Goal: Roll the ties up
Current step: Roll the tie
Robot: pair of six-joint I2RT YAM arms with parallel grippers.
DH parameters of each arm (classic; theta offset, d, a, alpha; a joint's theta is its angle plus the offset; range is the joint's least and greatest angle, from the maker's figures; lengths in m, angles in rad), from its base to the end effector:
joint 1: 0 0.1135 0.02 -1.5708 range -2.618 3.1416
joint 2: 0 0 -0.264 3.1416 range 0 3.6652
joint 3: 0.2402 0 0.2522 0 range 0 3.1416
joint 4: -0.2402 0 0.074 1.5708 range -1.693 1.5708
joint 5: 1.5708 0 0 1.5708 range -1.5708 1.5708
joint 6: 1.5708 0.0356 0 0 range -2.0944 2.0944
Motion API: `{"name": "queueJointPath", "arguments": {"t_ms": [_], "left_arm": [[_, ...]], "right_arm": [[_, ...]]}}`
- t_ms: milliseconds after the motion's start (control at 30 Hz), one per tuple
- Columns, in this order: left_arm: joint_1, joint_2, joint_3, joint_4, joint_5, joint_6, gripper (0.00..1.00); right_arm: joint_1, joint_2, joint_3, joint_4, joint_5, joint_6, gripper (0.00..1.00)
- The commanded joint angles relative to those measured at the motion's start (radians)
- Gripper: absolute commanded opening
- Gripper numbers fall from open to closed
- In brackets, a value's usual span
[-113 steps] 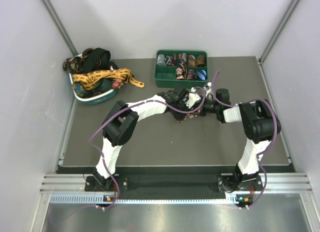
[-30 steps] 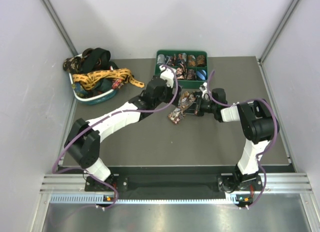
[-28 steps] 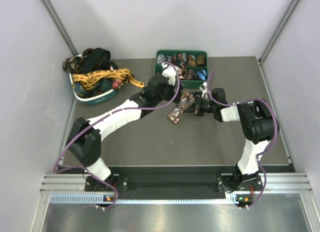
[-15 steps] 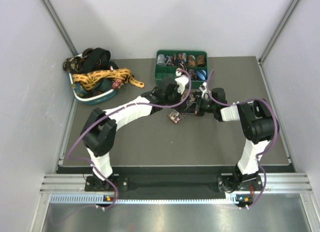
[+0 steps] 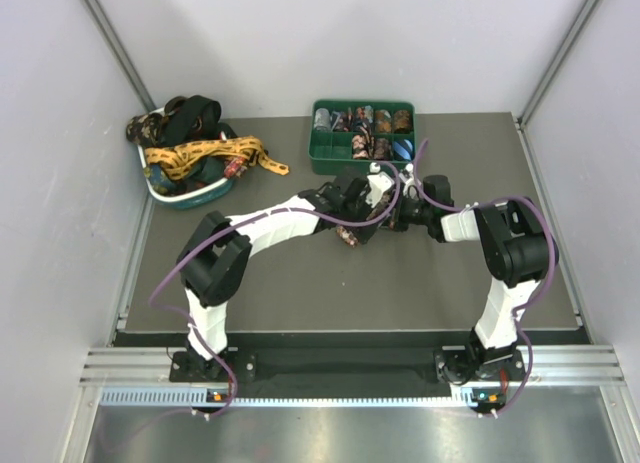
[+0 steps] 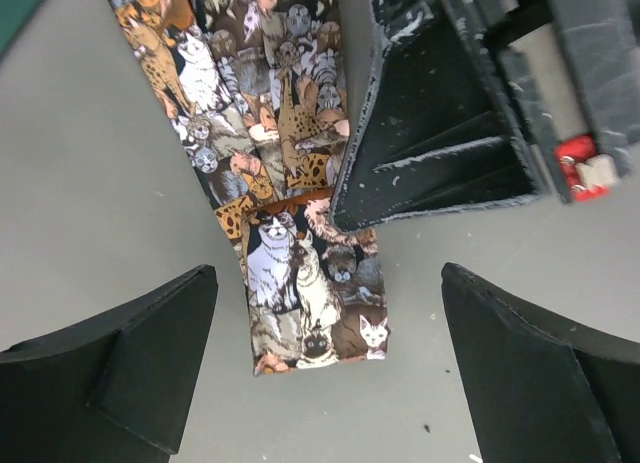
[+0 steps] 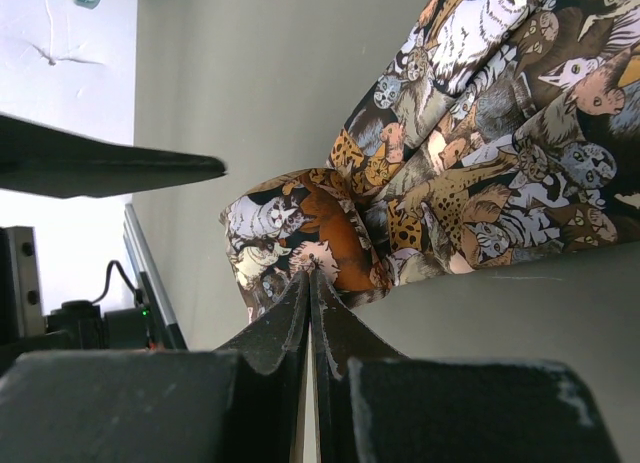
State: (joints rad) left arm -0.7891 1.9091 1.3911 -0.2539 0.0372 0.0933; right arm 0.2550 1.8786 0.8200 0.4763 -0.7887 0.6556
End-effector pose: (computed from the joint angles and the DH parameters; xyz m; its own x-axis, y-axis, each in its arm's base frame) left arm 0.3010 -0.3052 0.2169 -0.4214 0.5567 -0.7159 0.7706 0.6360 0.0409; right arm 0.3372 0.1140 0.1265 -0.8798 0.2147 -0.4242 -0.2710 0.5067 0.8184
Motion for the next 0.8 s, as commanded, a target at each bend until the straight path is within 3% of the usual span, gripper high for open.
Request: {"name": "queueJointPath", "arguments": {"t_ms": [0, 200, 467, 767], "left_arm": [[0.001, 0.022, 0.088, -0.071, 0.009, -0.013, 0.99], [0.002, 0.024, 0.06, 0.002, -0.085, -0.029, 0.99], [0.001, -0.024, -0.069, 0.091, -0.042, 0.075, 0.99], [0.002, 0.021, -0.047, 0.125, -0.051, 0.111, 0.99]], "right_arm": [[0.016, -0.024, 0.025, 0.018, 0.005, -0.02, 0.0], [0.016, -0.026, 0.027, 0.019, 0.002, -0.019, 0.0], [0.018, -0.033, 0.031, 0.001, 0.011, -0.034, 0.0], [0.021, -0.021, 0.041, -0.005, 0.014, -0.037, 0.0]]}}
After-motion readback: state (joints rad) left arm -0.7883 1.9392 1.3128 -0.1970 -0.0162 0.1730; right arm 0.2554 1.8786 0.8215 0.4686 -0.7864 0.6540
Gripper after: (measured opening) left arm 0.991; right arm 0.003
